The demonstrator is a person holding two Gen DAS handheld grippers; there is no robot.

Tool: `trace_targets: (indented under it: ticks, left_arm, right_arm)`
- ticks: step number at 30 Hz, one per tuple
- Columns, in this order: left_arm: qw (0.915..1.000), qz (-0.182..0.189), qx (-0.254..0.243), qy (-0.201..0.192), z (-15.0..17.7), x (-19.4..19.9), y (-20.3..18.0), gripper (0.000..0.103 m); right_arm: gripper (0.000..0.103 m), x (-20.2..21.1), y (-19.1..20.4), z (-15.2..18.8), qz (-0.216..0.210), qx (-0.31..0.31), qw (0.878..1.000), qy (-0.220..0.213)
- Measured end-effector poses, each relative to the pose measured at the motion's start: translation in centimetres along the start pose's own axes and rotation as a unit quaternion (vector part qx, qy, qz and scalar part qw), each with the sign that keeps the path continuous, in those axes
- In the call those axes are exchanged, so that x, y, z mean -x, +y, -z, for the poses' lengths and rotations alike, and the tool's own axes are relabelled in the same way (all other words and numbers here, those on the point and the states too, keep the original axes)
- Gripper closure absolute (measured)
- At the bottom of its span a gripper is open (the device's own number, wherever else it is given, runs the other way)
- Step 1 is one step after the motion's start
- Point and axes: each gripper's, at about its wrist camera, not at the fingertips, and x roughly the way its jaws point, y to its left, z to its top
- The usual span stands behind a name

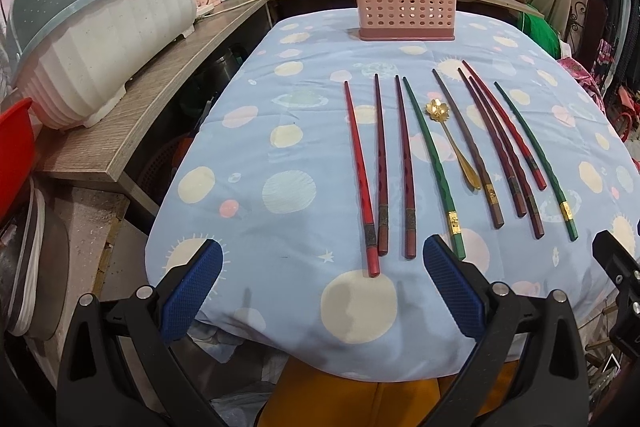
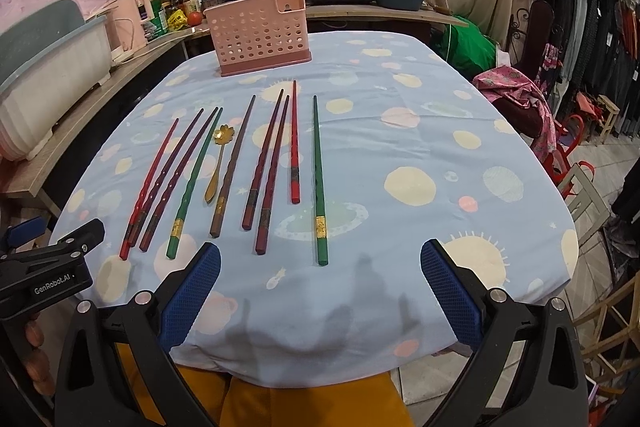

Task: Organize utensils

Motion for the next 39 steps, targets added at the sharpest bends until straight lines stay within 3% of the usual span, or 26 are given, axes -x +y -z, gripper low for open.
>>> trace_targets:
  ticks: [11, 15, 24, 31, 39]
  left_arm:
    - [1.0, 0.01, 0.001, 0.0, -0.1, -0.2, 0.0, 0.007]
    - [0.9995, 0.027, 0.01, 0.01, -0.1, -0.6, 0.0, 0.007]
    - [0.9969, 0.074, -0.019, 0.016, -0.2, -1.6, -3.0, 0.007]
    - [0.9958, 0.086, -0.02, 0.026, -0.3, -3.0, -4.2, 0.008]
    - [0.9927, 0.112, -0.026, 0.037, -0.6, -3.8, -5.3, 0.035]
  right_arm:
    - [0.007, -0.2, -0.2, 0.0, 0.003, -0.005, 1.0, 0.001]
    - [0.007, -0.8, -0.6, 0.0, 0.004, -0.008, 1.0, 0.005]
    - [0.008, -2.4, -1.6, 0.1, 0.005, -0.013, 1.0, 0.012]
    - [0.033, -4.4, -1.8, -0.1, -0.004, -0.005, 1.0, 0.03]
    - [0.06, -6.0, -1.4, -0.2, -0.016, 0.006, 0.999, 0.044]
